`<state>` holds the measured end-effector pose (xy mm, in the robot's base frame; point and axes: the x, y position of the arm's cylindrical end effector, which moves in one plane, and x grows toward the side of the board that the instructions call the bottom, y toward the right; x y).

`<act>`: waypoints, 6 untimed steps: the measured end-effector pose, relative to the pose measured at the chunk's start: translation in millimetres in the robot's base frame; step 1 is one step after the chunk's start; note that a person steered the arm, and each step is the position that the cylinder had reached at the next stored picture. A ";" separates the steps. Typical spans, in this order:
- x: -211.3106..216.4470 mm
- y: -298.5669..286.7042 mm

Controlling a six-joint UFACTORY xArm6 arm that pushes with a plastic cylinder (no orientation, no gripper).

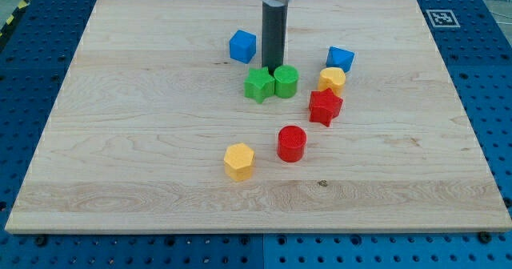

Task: Move your arm to the top left of the blue triangle

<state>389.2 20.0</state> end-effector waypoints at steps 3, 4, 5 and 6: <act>-72.6 21.5; -121.7 42.6; -97.7 62.5; -78.9 66.2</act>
